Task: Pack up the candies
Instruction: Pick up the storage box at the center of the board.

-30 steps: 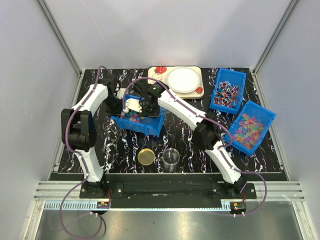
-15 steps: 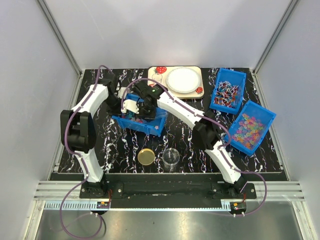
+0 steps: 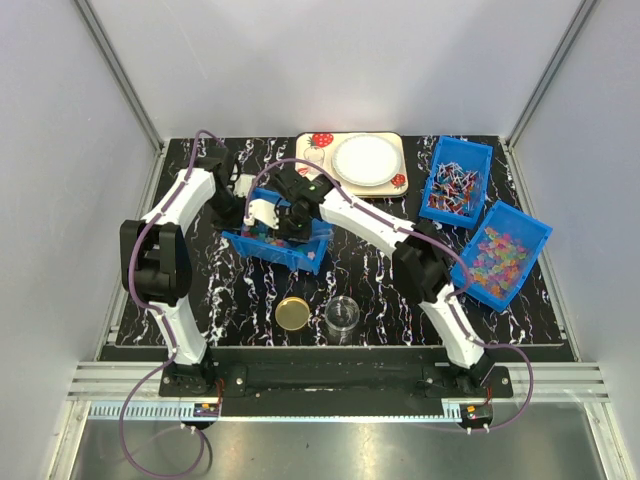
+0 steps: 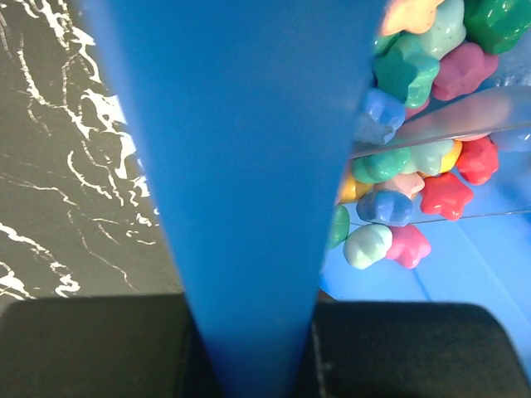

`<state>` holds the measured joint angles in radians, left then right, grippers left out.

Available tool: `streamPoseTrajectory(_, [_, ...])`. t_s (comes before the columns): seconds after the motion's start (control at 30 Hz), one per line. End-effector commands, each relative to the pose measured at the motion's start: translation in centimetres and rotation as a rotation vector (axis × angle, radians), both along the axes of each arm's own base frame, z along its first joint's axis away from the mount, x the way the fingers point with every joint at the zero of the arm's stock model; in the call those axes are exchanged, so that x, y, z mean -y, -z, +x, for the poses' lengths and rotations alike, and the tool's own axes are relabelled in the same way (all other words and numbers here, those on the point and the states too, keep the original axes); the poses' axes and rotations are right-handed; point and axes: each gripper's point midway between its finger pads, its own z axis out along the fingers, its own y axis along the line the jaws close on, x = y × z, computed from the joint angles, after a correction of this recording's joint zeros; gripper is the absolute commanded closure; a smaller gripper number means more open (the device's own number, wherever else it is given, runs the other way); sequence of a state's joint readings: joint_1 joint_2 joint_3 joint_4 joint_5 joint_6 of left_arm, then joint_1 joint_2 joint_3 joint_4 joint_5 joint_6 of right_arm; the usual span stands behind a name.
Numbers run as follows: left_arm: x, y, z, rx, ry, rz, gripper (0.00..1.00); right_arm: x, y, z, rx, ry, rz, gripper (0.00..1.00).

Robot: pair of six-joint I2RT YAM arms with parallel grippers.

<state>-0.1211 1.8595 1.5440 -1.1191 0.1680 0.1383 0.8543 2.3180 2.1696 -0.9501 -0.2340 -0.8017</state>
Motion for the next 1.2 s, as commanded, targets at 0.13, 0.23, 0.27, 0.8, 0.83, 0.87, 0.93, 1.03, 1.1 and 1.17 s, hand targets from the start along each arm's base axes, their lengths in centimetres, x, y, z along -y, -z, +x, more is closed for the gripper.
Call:
streamPoseTrajectory(0.13, [3.4, -4.8, 2.6, 0.179, 0.006, -0.21, 1.0, -1.5, -6.4, -1.4, 0.051, 0.02, 0.199, 1.0])
streamPoseTrajectory(0.23, [3.2, -4.7, 2.7, 0.182, -0.001, -0.205, 1.0, -0.8, -6.5, -1.3, 0.073, 0.04, 0.195, 1.0])
streamPoseTrajectory(0.27, [3.2, -4.7, 2.7, 0.183, 0.0, -0.203, 1.0, -0.7, -6.5, -1.1, 0.081, 0.047, 0.192, 1.0])
streamPoseTrajectory(0.8, [3.0, -3.7, 6.1, 0.218, -0.025, -0.203, 1.0, 1.0, -8.1, 0.0, 0.075, 0.133, 0.275, 1.0])
streamPoseTrajectory(0.83, [3.1, -3.7, 6.4, 0.228, -0.028, -0.209, 1.0, 1.0, -8.0, 0.0, 0.062, 0.139, 0.28, 1.0])
streamPoseTrajectory(0.87, [3.3, -3.7, 6.4, 0.229, -0.027, -0.219, 1.0, 1.1, -8.0, 0.2, 0.058, 0.146, 0.284, 1.0])
streamPoseTrajectory(0.93, [3.8, -3.9, 6.6, 0.235, -0.02, -0.25, 1.0, 1.3, -7.8, 0.7, 0.045, 0.157, 0.291, 1.0])
streamPoseTrajectory(1.03, [3.9, -3.7, 6.4, 0.235, -0.006, -0.256, 1.0, 1.5, -7.9, 0.7, 0.038, 0.16, 0.296, 1.0])
streamPoseTrajectory(1.1, [3.8, -3.8, 6.3, 0.24, 0.001, -0.249, 1.0, 1.7, -7.9, 0.5, 0.034, 0.157, 0.295, 1.0])
streamPoseTrajectory(1.17, [3.7, -3.9, 6.4, 0.248, 0.007, -0.248, 1.0, 1.8, -8.1, 0.4, 0.034, 0.157, 0.299, 1.0])
